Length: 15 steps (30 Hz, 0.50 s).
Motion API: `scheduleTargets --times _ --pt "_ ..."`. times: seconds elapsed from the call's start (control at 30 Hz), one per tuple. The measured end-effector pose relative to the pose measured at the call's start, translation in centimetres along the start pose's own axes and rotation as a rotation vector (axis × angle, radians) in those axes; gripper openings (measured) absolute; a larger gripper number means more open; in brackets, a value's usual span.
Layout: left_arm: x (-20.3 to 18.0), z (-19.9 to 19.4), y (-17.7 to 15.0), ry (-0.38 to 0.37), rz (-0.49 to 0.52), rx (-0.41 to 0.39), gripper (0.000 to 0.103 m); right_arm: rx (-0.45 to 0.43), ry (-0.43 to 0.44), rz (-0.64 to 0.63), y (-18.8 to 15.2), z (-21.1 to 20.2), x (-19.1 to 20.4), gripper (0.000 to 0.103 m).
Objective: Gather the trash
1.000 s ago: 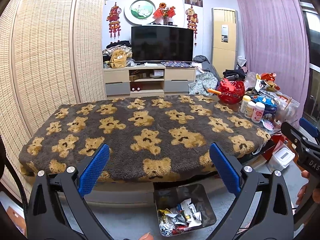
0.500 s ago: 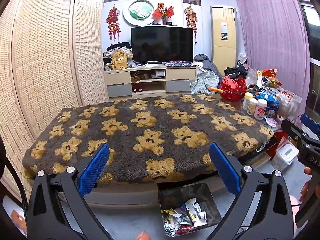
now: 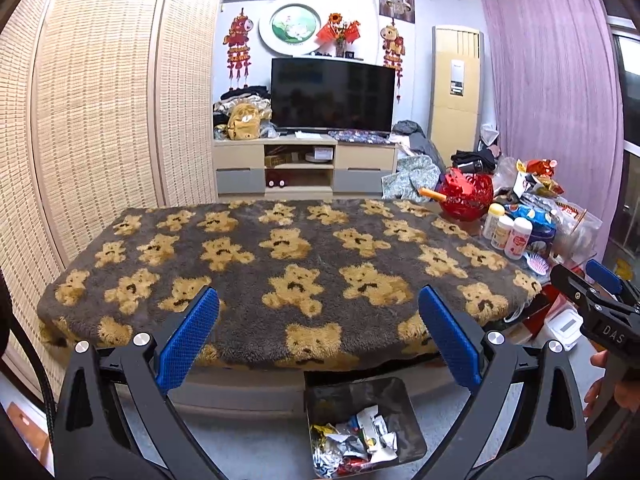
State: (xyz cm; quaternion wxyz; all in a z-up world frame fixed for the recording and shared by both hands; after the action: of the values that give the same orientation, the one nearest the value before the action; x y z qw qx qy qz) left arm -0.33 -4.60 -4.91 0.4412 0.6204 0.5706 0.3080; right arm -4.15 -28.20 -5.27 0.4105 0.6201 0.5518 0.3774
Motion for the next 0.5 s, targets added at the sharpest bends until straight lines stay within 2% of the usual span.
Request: scheduleTargets --times 0.5 --pt "1.2 0.6 0.0 0.087 0.021 0.013 0.095 0.028 0.038 -0.037 0.8 0.9 0.7 0.1"
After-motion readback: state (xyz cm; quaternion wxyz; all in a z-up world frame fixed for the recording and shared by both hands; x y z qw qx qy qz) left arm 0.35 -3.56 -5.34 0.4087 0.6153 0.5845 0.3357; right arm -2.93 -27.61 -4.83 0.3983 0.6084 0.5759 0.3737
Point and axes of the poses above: each gripper's, at about its wrist camera, not at the fingertips, and z roughly the way its jaws point, x to its left, y to its top, the point moved 6 cm from there along z, roughly the way its jaws point, and after that the axes turned 5 degrees about -z, right-handed, at the moved point
